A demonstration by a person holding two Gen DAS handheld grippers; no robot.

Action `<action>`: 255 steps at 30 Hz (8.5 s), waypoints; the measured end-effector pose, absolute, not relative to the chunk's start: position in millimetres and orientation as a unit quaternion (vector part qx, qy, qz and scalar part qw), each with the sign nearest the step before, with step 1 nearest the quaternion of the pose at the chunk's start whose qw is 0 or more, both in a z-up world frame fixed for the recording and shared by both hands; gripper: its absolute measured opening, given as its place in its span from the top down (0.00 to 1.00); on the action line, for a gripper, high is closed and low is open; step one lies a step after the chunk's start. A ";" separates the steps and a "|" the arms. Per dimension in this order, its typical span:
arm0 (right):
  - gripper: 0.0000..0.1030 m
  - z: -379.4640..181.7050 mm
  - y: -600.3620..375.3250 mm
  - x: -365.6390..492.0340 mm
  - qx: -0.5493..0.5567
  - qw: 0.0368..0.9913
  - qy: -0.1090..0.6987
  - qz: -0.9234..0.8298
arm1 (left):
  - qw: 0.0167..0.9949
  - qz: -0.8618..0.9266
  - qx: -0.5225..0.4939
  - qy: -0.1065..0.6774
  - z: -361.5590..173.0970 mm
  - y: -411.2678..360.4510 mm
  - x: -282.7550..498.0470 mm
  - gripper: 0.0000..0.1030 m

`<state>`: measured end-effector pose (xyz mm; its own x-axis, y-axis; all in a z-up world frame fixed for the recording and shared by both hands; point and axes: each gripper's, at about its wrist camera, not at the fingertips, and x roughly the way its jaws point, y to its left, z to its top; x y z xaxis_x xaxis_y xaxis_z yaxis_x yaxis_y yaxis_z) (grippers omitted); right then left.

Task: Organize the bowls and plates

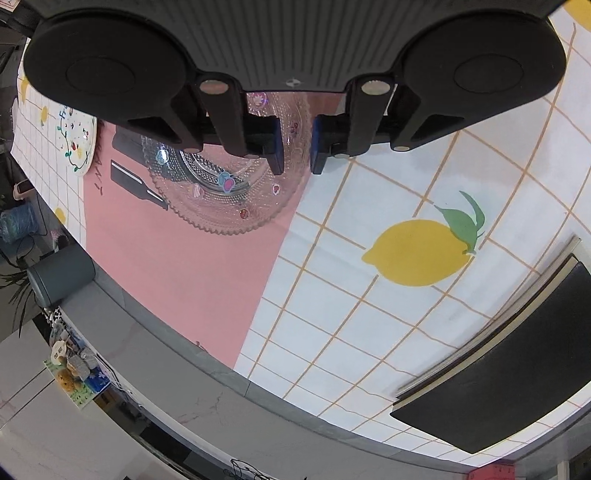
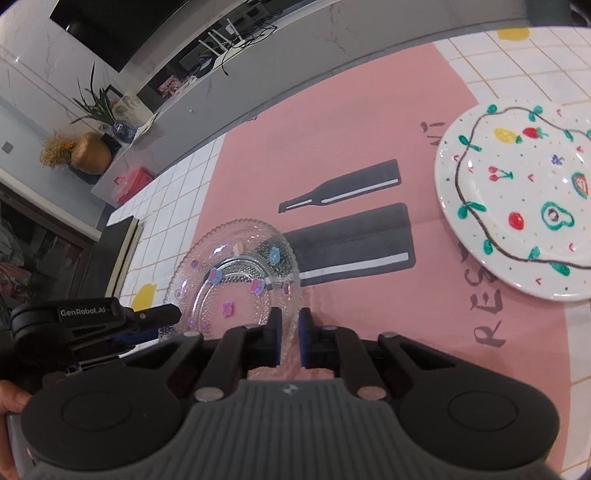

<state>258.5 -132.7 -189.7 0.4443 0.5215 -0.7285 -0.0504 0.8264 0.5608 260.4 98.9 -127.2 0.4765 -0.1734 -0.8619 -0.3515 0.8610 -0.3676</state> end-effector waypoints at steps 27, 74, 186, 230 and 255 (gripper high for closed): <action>0.94 -131.8 -164.8 206.0 0.232 0.841 0.458 0.171 | 0.842 0.038 -0.244 0.480 -65.9 56.9 200.2 0.89; 0.94 -164.2 -245.3 26.7 0.211 0.845 0.469 0.146 | 0.824 0.010 -0.254 0.506 -104.3 -26.5 31.3 0.90; 0.81 -205.5 -348.8 256.4 0.322 0.863 0.386 0.043 | 0.863 -0.043 -0.253 0.435 -139.9 -109.4 288.8 0.68; 0.90 -208.9 -369.2 174.1 0.370 0.791 0.481 0.074 | 0.824 -0.041 -0.260 0.502 -135.8 -90.6 206.6 0.84; 0.93 -214.1 -375.2 173.6 0.368 0.802 0.461 0.092 | 0.834 -0.053 -0.253 0.487 -138.7 -92.5 211.4 0.87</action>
<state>173.6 -375.2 -214.1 0.5575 0.4876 -0.6719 0.1913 0.7121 0.6755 211.4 -92.5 -138.7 0.5203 -0.3353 -0.7854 -0.1568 0.8665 -0.4738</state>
